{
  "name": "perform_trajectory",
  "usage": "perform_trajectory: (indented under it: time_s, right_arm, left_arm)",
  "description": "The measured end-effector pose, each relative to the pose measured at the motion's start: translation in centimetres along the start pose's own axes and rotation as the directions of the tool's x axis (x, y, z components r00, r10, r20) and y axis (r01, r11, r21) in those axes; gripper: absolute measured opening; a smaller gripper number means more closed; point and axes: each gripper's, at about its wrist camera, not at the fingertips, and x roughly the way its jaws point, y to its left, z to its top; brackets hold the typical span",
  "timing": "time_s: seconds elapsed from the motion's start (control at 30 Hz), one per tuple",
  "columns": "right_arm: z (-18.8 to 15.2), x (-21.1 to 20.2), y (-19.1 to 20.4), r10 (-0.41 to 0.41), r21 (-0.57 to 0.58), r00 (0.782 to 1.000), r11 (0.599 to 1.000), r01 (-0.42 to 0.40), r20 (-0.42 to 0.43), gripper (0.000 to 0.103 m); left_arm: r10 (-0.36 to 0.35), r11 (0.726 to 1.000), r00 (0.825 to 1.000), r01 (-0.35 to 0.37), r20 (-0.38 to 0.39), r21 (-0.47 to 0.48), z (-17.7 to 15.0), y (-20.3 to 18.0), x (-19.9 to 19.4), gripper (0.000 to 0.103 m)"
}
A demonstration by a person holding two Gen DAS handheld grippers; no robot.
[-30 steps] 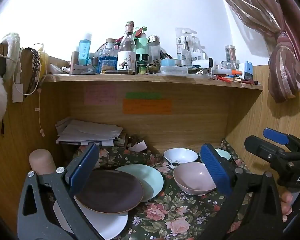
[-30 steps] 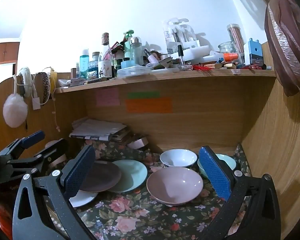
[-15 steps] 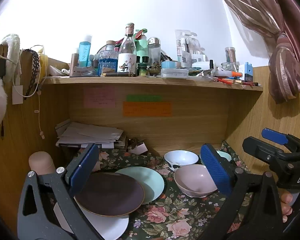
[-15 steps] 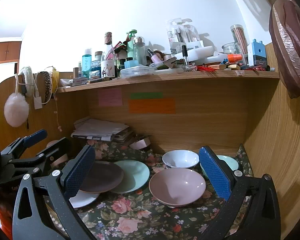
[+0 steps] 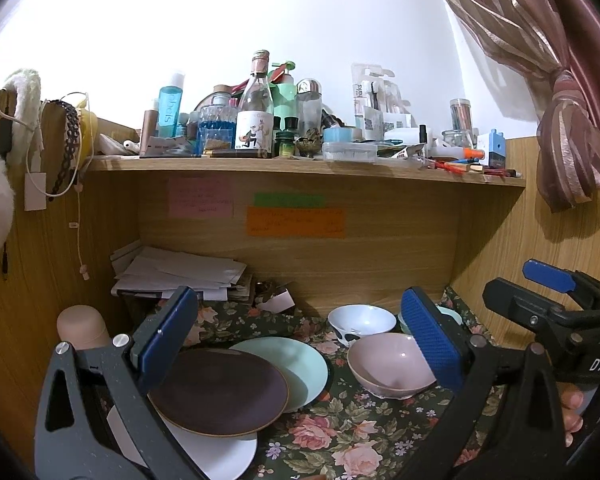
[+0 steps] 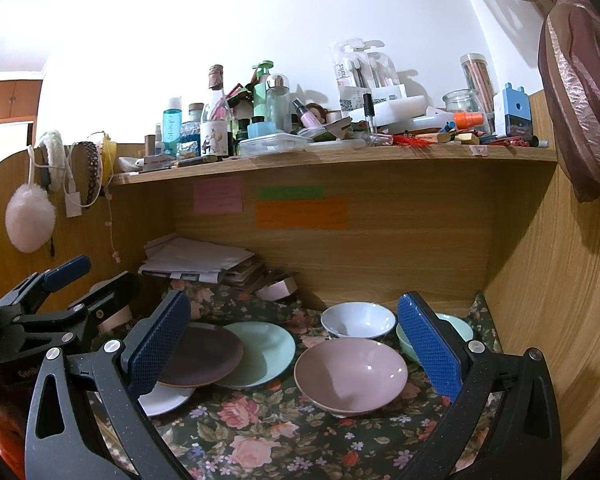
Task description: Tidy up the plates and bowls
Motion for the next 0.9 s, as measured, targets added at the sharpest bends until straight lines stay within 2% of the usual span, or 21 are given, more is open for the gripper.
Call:
perform_trajectory:
  time_s: [0.9]
  right_arm:
    - [0.13, -0.01, -0.12, 0.019, 0.01, 1.0, 1.0, -0.019, -0.002, 0.103]
  left_arm:
    - [-0.006, 1.0, 1.0, 0.007, -0.003, 0.001, 0.06, -0.21, 0.25, 0.103]
